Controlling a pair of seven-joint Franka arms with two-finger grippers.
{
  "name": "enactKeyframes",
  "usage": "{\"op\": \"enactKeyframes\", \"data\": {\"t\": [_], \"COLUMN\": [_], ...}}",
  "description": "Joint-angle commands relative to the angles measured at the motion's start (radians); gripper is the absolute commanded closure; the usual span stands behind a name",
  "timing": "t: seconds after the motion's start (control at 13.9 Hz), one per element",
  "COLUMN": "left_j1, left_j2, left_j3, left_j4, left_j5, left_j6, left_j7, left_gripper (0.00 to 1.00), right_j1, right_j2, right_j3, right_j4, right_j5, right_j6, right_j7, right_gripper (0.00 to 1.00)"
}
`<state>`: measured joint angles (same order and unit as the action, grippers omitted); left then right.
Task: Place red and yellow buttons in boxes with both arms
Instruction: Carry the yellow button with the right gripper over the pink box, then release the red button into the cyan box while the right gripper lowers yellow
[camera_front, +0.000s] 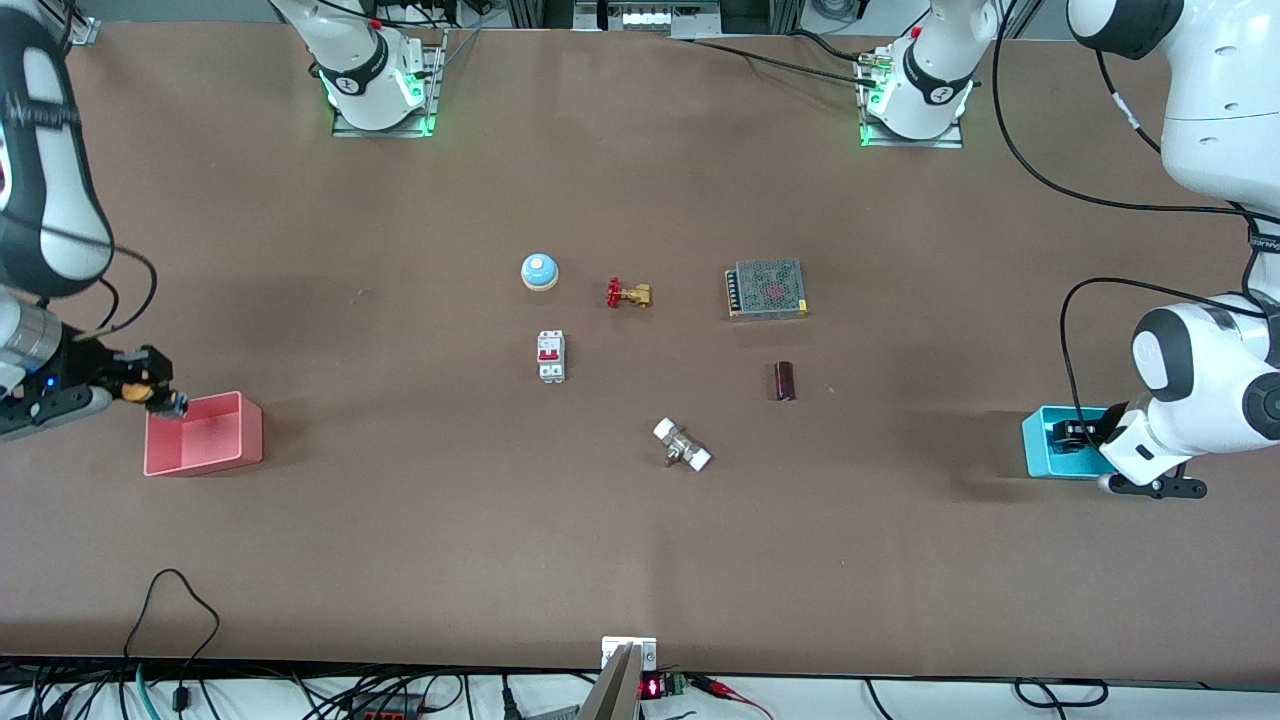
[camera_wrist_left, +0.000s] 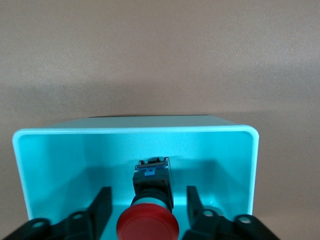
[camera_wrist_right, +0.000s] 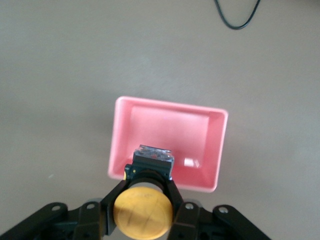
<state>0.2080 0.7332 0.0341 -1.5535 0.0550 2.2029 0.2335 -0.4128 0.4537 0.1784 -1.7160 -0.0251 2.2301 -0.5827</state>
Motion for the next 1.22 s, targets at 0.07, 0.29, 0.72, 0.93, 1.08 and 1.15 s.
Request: {"op": "enactKeyframes", "data": {"t": [0.07, 0.29, 0.72, 0.93, 1.08, 1.15], "left_j1": [0.011, 0.025, 0.022, 0.011, 0.011, 0.01], "left_j2": [0.003, -0.021, -0.181, -0.279, -0.32, -0.331], "left_j3": [-0.007, -0.008, -0.023, -0.097, -0.164, -0.204], "left_j4": [0.032, 0.049, 0.073, 0.111, 0.179, 0.214], "left_j5": [0.0, 0.0, -0.003, 0.0, 0.0, 0.012], "left_j6": [-0.006, -0.032, -0.247, -0.365, -0.5, -0.556], "left_j7": [0.015, 0.013, 0.012, -0.069, -0.17, -0.219], "left_gripper": [0.0, 0.0, 0.0, 0.0, 0.0, 0.0], "right_j1": [0.006, 0.008, 0.012, 0.011, 0.011, 0.009], "right_j2": [0.078, 0.108, 0.155, 0.163, 0.171, 0.172], "right_j3": [-0.002, -0.002, -0.002, -0.002, -0.002, -0.002], "right_j4": [0.036, 0.038, 0.036, 0.035, 0.035, 0.035], "right_j5": [0.007, 0.008, 0.011, 0.011, 0.011, 0.011], "right_j6": [0.077, 0.098, 0.129, 0.147, 0.16, 0.161], "right_j7": [-0.011, -0.002, 0.004, 0.003, 0.003, 0.003], "right_gripper": [0.73, 0.73, 0.72, 0.69, 0.67, 0.66]}}
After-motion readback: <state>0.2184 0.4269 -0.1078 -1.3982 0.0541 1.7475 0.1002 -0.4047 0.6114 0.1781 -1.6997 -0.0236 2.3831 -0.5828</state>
